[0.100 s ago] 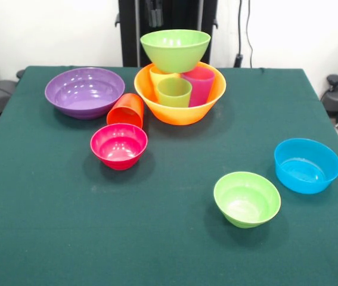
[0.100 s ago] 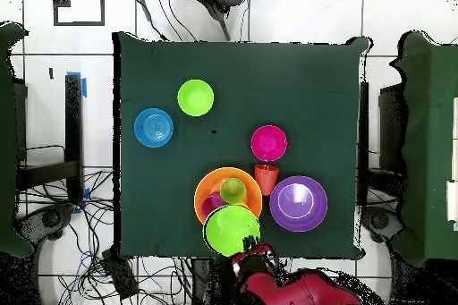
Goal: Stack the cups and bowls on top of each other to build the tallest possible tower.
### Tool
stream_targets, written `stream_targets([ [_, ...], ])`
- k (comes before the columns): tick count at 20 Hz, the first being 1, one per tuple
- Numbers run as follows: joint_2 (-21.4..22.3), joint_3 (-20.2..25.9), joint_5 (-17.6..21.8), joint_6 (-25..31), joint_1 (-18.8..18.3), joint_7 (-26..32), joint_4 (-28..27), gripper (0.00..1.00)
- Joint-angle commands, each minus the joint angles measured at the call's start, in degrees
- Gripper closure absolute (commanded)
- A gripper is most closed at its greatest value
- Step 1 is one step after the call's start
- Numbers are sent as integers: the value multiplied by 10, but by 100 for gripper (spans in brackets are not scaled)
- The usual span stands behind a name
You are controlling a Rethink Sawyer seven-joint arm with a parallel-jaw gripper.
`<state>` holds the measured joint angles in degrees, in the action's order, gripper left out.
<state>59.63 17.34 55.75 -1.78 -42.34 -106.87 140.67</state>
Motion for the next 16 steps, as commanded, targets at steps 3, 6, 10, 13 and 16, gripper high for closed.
stream_targets([
  [3, -37, -24, 40, 57, 36, -19, -64, 100],
  [6, -49, -42, 45, 49, 54, -26, -77, 100],
  [10, -51, -52, 38, 48, 64, -24, -85, 100],
  [13, -55, -69, 46, 37, 75, -24, -91, 0],
  [16, -59, -85, 56, 23, 84, -25, -96, 0],
])
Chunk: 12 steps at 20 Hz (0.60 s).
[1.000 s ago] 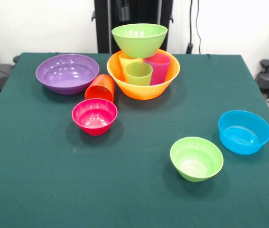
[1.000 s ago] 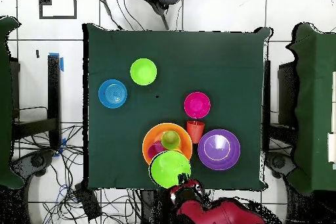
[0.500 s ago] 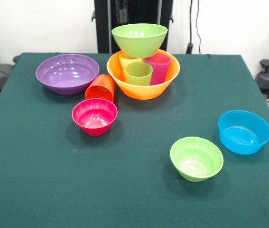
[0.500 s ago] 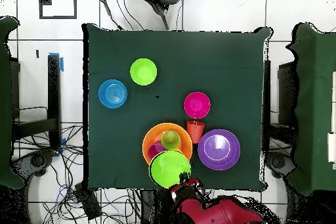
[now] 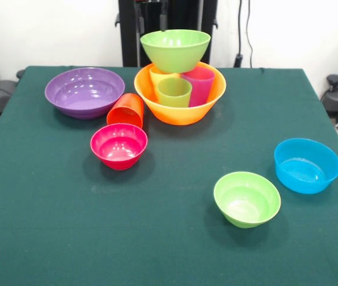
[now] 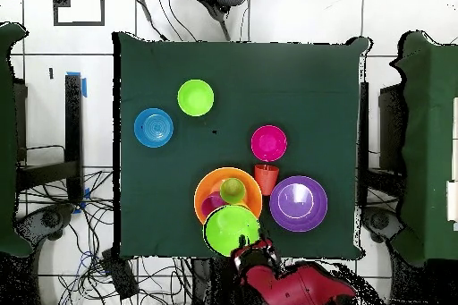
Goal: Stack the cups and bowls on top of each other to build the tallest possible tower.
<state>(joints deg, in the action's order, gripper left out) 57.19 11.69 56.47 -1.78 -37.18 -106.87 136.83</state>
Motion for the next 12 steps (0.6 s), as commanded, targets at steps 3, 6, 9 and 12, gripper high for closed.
stream_targets([
  [3, -35, -32, 51, 15, 37, -22, -56, 0],
  [6, -40, -42, 57, 0, 43, -24, -58, 0],
  [9, -51, -64, 68, -25, 56, -28, -62, 0],
  [12, -61, -80, 73, -36, 70, -30, -68, 0],
])
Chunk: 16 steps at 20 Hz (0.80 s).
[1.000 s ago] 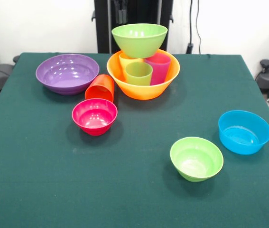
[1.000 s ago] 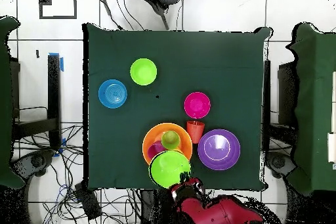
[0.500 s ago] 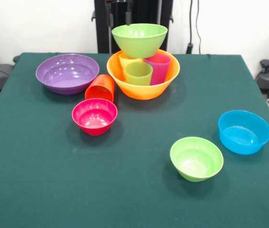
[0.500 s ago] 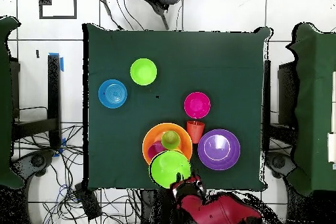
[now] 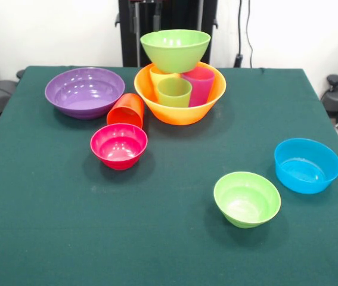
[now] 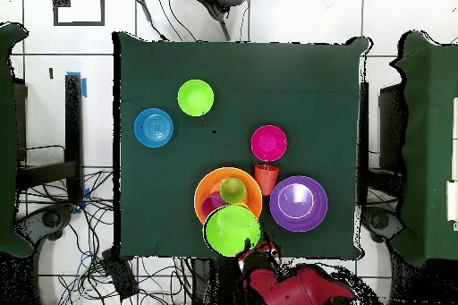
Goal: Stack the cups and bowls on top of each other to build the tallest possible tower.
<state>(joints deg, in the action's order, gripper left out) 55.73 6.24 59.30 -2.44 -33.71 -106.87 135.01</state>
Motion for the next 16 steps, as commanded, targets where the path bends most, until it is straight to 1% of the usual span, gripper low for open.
stream_targets([
  [1, -48, -26, 42, -28, 40, -32, -52, 0],
  [4, -61, -35, 39, -37, 53, -35, -59, 0],
  [6, -65, -32, 40, -40, 50, -35, -57, 0],
  [9, -76, -37, 37, -52, 56, -38, -60, 0],
  [12, -80, -36, 34, -56, 58, -39, -61, 0],
  [16, -85, -47, 29, -67, 69, -39, -63, 0],
])
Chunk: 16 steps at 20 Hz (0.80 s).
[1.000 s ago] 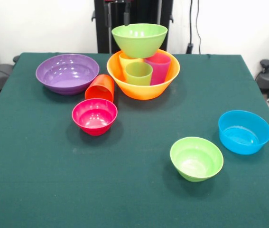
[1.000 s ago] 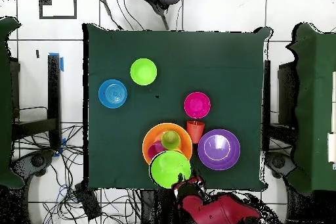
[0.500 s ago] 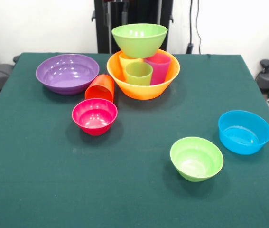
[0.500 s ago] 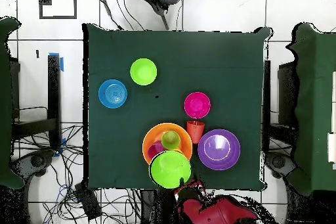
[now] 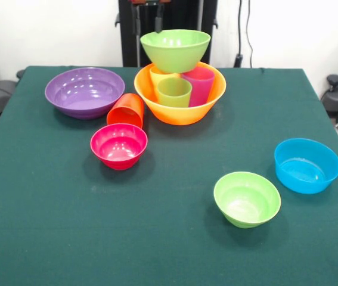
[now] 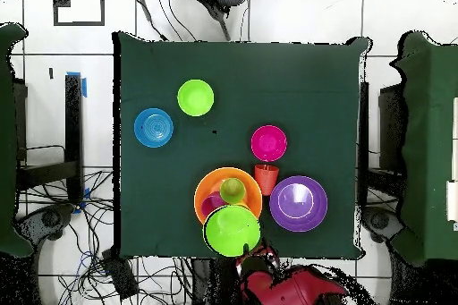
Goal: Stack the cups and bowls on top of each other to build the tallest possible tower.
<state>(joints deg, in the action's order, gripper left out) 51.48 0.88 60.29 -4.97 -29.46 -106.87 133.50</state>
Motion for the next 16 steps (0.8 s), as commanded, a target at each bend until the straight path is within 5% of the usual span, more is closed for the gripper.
stream_targets([
  [1, -45, 2, 18, -48, 29, -39, -48, 0],
  [16, -111, -88, -7, -136, 91, -26, -78, 0],
])
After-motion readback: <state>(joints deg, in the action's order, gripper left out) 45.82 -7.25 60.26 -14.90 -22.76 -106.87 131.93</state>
